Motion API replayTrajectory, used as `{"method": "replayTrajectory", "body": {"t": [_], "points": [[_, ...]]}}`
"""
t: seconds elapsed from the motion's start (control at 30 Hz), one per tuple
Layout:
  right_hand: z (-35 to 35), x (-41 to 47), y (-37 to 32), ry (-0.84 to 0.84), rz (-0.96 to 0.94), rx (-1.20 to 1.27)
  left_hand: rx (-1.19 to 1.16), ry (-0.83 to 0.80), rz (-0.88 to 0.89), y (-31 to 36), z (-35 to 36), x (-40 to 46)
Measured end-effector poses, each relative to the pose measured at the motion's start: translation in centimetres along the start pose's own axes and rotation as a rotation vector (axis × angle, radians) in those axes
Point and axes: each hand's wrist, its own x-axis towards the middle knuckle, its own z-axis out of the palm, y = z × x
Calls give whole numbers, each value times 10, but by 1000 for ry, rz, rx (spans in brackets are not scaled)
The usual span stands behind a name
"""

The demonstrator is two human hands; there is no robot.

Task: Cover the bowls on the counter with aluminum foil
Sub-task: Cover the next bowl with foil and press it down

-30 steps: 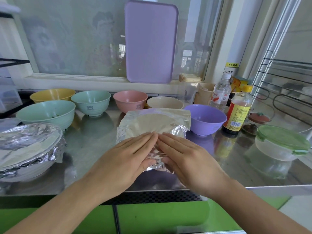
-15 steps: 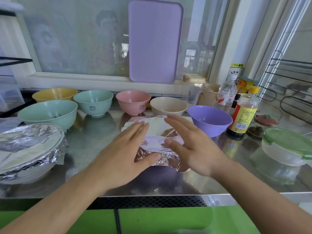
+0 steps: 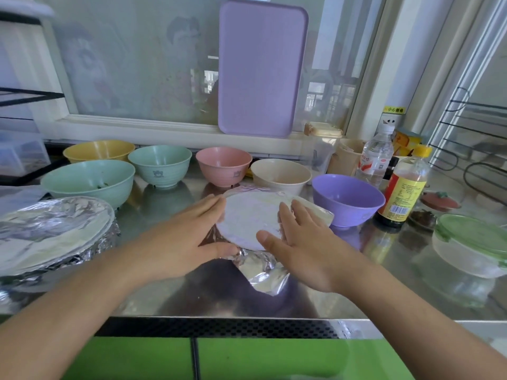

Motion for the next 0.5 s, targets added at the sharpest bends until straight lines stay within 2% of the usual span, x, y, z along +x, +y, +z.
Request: {"method": "replayTrajectory", "body": {"t": [0.2,0.37,0.5], "points": [[-10,-8,-1,17,-130,-58,-95,13,88,30,3,-7],[2,-4,5,51,-251,-80,113,99,196,34,29,4],[1,-4,7,77,-282,-95,176,142,244,26,32,4]]}}
